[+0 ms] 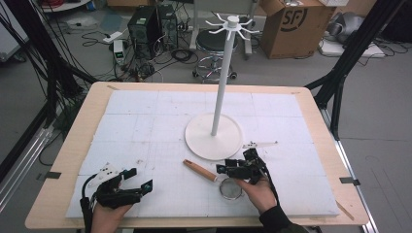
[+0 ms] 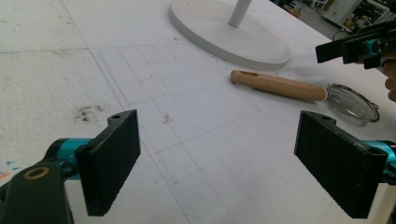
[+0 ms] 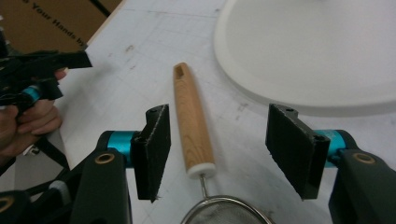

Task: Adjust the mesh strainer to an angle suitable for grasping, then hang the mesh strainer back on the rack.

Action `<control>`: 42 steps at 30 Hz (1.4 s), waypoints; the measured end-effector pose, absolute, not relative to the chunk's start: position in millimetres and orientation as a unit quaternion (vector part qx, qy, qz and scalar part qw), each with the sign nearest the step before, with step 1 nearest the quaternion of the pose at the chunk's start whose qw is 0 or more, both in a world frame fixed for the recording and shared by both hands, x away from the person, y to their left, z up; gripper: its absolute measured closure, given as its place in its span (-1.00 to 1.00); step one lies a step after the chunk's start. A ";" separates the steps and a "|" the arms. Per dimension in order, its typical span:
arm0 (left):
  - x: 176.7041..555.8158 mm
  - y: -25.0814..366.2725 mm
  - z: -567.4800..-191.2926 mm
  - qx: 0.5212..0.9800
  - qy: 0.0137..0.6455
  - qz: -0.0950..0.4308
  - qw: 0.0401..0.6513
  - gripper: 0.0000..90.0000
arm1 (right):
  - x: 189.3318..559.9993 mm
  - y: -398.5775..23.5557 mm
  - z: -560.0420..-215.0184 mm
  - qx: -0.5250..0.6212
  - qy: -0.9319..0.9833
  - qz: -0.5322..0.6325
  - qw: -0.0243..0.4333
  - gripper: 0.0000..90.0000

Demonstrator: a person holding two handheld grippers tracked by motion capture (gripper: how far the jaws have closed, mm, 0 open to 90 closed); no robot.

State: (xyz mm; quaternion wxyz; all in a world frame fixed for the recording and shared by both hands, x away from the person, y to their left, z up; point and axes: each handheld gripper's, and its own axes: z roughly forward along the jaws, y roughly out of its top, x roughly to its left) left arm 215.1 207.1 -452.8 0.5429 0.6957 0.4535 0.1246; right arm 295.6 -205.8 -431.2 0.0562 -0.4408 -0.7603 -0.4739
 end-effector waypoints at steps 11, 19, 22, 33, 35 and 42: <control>215.0 205.8 -452.6 0.697 0.454 0.125 0.541 -0.67 | 296.4 -182.2 -433.6 -0.416 -0.776 -0.466 0.081 -0.12; 215.3 206.0 -452.7 0.699 0.452 0.123 0.541 -0.66 | 297.2 -176.7 -437.7 -0.413 -0.788 -0.448 0.090 0.01; 215.5 205.2 -452.9 0.701 0.449 0.121 0.540 -0.65 | 297.3 -173.8 -440.1 -0.414 -0.794 -0.435 0.094 0.03; 215.6 205.0 -453.1 0.703 0.448 0.116 0.540 -0.65 | 296.9 -164.2 -445.4 -0.408 -0.811 -0.410 0.086 0.11; 215.6 204.9 -453.1 0.703 0.448 0.116 0.541 -0.65 | 296.3 -162.7 -445.4 -0.408 -0.814 -0.405 0.082 0.12; 215.8 204.1 -453.2 0.704 0.446 0.113 0.540 -0.65 | 294.9 -158.7 -446.3 -0.403 -0.825 -0.389 0.072 0.18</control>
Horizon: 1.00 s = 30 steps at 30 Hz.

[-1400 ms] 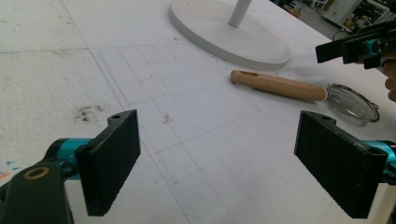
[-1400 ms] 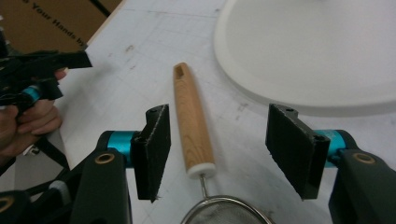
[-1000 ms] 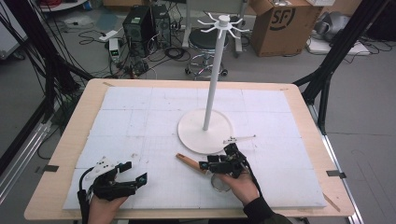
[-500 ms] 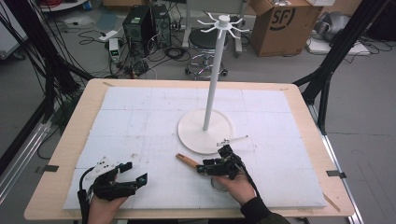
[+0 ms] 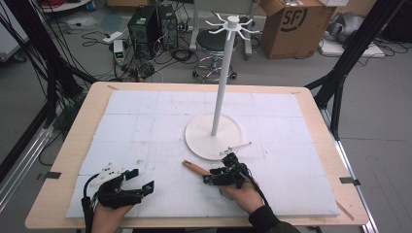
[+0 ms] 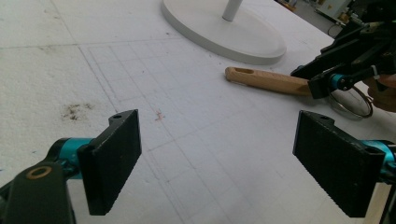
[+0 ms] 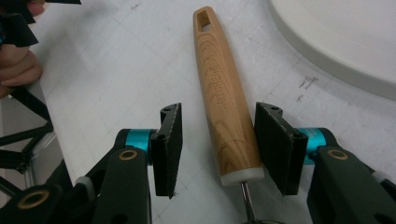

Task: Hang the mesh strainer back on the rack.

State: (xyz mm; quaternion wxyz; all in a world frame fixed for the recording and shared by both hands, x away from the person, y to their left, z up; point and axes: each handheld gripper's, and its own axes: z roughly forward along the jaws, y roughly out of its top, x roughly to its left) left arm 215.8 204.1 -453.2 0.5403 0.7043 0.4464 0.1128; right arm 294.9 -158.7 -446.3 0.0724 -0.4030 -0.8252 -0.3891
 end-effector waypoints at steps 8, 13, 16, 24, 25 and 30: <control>216.2 203.9 -453.2 0.707 0.444 0.113 0.539 -0.65 | 294.8 -158.2 -445.8 -0.405 -0.827 -0.384 0.071 0.21; 216.1 203.0 -453.3 0.707 0.445 0.112 0.539 -0.65 | 294.4 -156.3 -444.6 -0.401 -0.833 -0.376 0.066 0.23; 216.2 203.2 -453.3 0.707 0.445 0.111 0.539 -0.65 | 294.0 -152.9 -442.8 -0.394 -0.842 -0.365 0.054 0.24; 216.3 203.1 -453.3 0.708 0.444 0.111 0.539 -0.65 | 293.8 -145.2 -438.1 -0.382 -0.861 -0.334 0.035 0.30; 216.3 203.0 -453.3 0.708 0.444 0.111 0.538 -0.65 | 293.8 -145.3 -438.2 -0.380 -0.862 -0.333 0.034 0.30; 216.4 203.0 -453.3 0.709 0.444 0.112 0.537 -0.65 | 292.1 -142.3 -437.6 -0.370 -0.870 -0.324 0.017 0.33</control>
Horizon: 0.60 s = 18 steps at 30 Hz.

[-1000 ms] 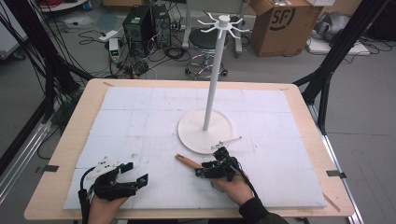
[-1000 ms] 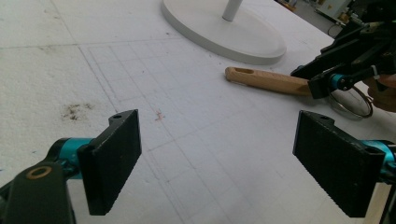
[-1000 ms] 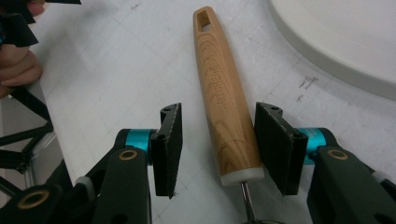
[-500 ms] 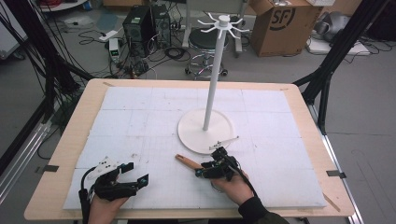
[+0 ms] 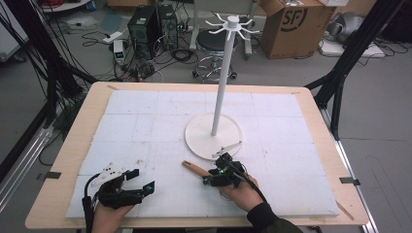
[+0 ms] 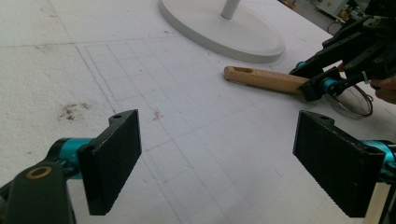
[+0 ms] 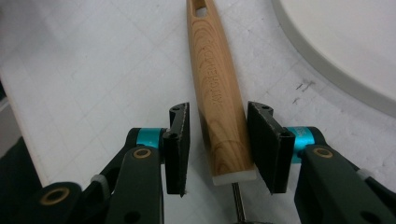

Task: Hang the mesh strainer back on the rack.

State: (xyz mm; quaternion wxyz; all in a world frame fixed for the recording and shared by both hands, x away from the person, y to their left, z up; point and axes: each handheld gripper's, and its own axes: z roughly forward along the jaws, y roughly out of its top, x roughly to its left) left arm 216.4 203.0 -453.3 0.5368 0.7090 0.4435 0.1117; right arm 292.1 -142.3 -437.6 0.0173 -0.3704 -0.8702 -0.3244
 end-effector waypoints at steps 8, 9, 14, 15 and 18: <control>216.3 202.5 -453.2 0.709 0.444 0.112 0.536 -0.65 | 289.1 -134.9 -435.5 -0.359 -0.884 -0.299 -0.013 0.41; 216.2 202.5 -453.2 0.709 0.444 0.112 0.536 -0.65 | 289.1 -134.9 -435.5 -0.359 -0.884 -0.299 -0.013 0.41; 216.2 201.9 -453.2 0.709 0.445 0.113 0.536 -0.65 | 286.9 -130.6 -435.2 -0.348 -0.892 -0.288 -0.030 0.41; 216.3 201.9 -453.2 0.709 0.444 0.113 0.535 -0.65 | 286.0 -126.6 -433.6 -0.343 -0.898 -0.273 -0.040 0.41; 216.1 201.8 -453.4 0.708 0.445 0.113 0.536 -0.65 | 286.6 -120.5 -430.9 -0.339 -0.906 -0.251 -0.044 0.41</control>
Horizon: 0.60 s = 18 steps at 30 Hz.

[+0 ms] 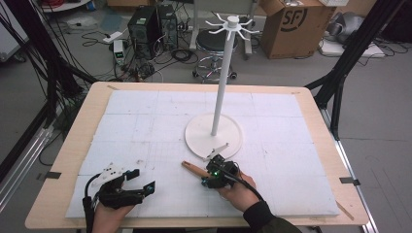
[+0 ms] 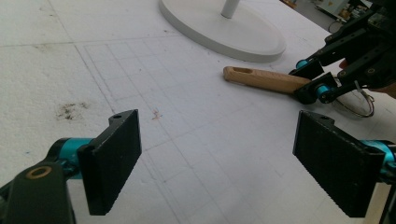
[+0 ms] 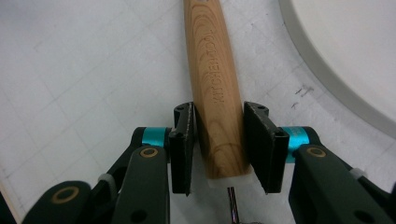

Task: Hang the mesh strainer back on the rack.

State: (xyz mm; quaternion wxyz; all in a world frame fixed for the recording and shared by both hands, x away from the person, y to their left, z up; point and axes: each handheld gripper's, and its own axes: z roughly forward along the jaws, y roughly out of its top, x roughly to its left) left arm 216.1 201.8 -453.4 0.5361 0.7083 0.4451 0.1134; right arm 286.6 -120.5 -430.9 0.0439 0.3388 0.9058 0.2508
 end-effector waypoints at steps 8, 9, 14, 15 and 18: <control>215.9 201.8 -453.5 0.708 0.446 0.111 0.537 -0.65 | 291.1 -112.9 -427.5 0.330 0.918 0.217 0.043 0.45; 215.8 201.7 -453.5 0.708 0.446 0.112 0.537 -0.65 | 292.1 -109.5 -426.2 0.328 0.921 0.204 0.041 0.47; 216.2 201.6 -453.5 0.709 0.445 0.112 0.535 -0.65 | 293.9 -103.9 -424.0 0.318 0.930 0.180 0.047 0.49; 216.4 201.4 -453.5 0.709 0.445 0.112 0.535 -0.65 | 294.0 -102.6 -423.5 0.317 0.931 0.173 0.049 0.49; 216.3 201.5 -453.5 0.708 0.447 0.112 0.536 -0.65 | 297.6 -97.8 -421.4 0.313 0.936 0.154 0.040 0.50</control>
